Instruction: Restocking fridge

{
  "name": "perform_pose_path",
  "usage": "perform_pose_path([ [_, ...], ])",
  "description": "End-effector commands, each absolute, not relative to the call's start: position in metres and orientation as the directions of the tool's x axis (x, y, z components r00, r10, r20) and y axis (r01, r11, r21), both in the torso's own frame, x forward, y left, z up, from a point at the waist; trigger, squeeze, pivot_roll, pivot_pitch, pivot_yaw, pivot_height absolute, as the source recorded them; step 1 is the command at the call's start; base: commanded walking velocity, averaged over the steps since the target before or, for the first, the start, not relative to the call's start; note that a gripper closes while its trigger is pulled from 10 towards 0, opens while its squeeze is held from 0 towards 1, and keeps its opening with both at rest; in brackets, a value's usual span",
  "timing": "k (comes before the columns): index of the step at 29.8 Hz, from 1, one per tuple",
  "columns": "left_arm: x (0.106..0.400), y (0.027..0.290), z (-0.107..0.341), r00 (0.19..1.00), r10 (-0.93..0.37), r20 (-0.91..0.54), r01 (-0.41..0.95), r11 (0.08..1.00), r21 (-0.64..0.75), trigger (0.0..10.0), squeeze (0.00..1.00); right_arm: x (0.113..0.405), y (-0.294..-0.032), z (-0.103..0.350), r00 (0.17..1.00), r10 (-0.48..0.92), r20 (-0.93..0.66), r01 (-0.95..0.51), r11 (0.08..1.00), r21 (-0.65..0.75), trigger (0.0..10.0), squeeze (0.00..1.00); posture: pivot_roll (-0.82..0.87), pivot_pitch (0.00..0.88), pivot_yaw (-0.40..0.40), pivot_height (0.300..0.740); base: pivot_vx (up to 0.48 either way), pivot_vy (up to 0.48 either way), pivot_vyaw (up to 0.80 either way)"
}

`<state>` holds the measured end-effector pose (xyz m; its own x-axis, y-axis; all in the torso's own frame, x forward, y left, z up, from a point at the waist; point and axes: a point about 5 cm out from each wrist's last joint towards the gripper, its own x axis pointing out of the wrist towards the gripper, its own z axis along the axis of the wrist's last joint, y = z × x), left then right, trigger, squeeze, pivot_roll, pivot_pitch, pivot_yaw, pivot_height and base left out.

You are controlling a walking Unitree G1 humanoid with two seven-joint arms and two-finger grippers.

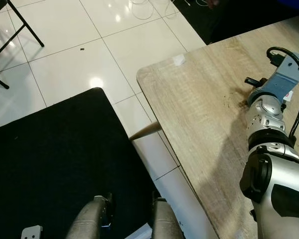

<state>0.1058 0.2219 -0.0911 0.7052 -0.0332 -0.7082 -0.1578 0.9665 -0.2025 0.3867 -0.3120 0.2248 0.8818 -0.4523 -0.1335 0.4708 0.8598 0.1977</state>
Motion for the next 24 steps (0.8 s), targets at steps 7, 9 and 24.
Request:
perform_pose_path([
  [7,0.099,0.215,-0.096,0.675,-0.043,-0.737,-0.184,0.957,-0.225,10.0,0.00,0.395,-0.291,0.224,0.968,-0.215,-0.126,0.242,0.931,0.274,0.0,0.00,0.03,0.420,-0.084,0.740,0.000,0.000,0.00],
  [9,0.098,0.214,-0.097,0.666,-0.042,-0.745,-0.191,0.955,-0.225,10.0,0.00,0.400,-0.277,0.237,0.997,-0.037,-0.066,0.055,0.956,0.289,0.0,0.00,0.03,0.412,-0.084,0.740,0.000,0.000,0.00],
  [24,0.097,0.206,-0.101,0.634,-0.067,-0.770,-0.198,0.949,-0.245,10.0,0.00,0.400,-0.263,0.274,0.944,0.299,0.143,-0.326,0.915,0.238,0.0,0.00,0.04,0.353,-0.089,0.740,0.000,0.000,0.00],
])
